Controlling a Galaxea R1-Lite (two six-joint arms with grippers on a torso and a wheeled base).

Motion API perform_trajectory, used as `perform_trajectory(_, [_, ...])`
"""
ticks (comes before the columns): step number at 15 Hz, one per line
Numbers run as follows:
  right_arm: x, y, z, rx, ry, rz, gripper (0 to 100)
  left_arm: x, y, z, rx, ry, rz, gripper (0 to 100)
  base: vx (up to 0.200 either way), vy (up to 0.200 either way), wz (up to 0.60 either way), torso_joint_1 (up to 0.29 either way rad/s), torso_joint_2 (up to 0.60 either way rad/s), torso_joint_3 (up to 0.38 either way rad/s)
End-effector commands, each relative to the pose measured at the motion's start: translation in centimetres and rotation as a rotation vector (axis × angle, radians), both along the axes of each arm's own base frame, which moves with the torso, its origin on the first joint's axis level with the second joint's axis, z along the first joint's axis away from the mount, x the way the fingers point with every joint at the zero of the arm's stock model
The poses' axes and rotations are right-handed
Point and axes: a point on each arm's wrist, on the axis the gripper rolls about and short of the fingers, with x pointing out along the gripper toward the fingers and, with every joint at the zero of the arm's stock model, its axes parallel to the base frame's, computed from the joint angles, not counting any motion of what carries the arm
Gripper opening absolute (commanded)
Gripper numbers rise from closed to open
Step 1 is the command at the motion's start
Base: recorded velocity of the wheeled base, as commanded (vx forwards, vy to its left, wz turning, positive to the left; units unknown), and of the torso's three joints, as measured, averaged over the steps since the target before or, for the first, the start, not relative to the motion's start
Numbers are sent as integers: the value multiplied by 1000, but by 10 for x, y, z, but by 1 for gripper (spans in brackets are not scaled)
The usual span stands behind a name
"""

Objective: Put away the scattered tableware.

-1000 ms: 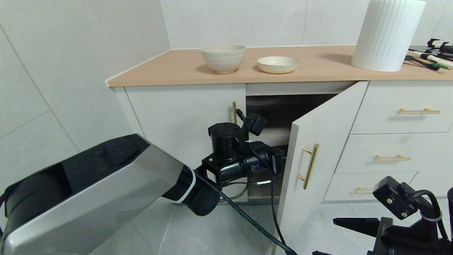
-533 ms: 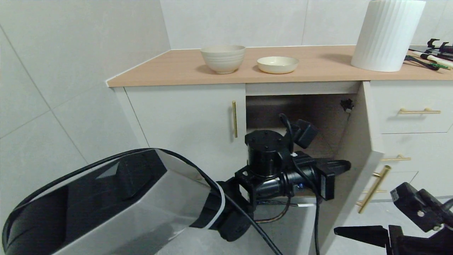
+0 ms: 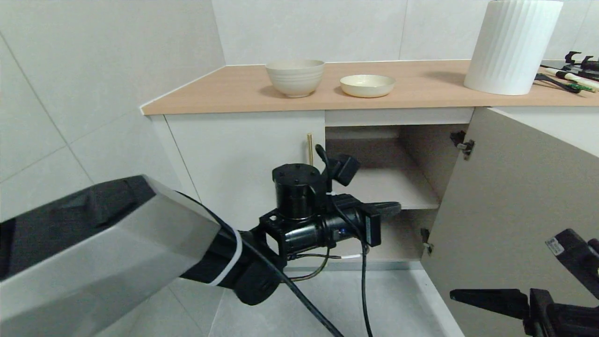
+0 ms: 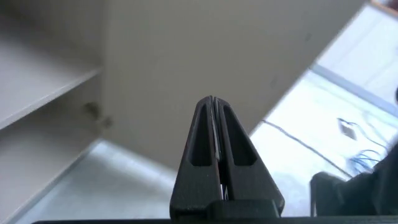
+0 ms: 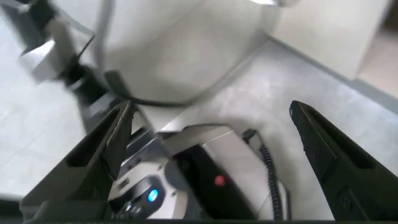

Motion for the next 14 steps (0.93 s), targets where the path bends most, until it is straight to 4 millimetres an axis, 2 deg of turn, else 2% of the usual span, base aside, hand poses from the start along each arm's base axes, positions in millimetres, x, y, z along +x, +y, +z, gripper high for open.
perform_trajectory(1, [17, 4, 1, -20, 13, -74, 100, -10, 59, 31, -4, -10, 98, 0, 0, 0, 0, 0, 0, 0])
perform_trajectory(3, [36, 10, 7, -36, 3, -166, 100, -28, 101, 45, 27, 28, 169, 0, 0, 0, 0, 0, 0, 0])
perform_trajectory(5, [61, 26, 8, -73, 2, -245, 100, -47, 144, 64, 47, 60, 256, 0, 0, 0, 0, 0, 0, 0])
perform_trajectory(8, [93, 49, 21, -60, -30, -278, 100, -64, 186, 86, 48, 65, 369, 0, 0, 0, 0, 0, 0, 0])
perform_trajectory(9, [95, 50, 22, -58, -33, -279, 100, -65, 188, 87, 47, 64, 377, 0, 0, 0, 0, 0, 0, 0])
perform_trajectory(10, [112, 55, 29, -44, -48, -300, 100, -71, 202, 92, 62, 79, 421, 0, 0, 0, 0, 0, 0, 0])
perform_trajectory(11, [128, 64, 35, -26, -65, -305, 100, -75, 210, 93, 90, 75, 446, 100, 0, 0, 0, 0, 0, 0])
perform_trajectory(12, [135, 69, 39, -21, -70, -307, 100, -75, 213, 92, 106, 71, 470, 100, 0, 0, 0, 0, 0, 0])
perform_trajectory(14, [134, 69, 38, -73, -15, -307, 100, -71, 216, 90, 123, 71, 552, 100, 0, 0, 0, 0, 0, 0])
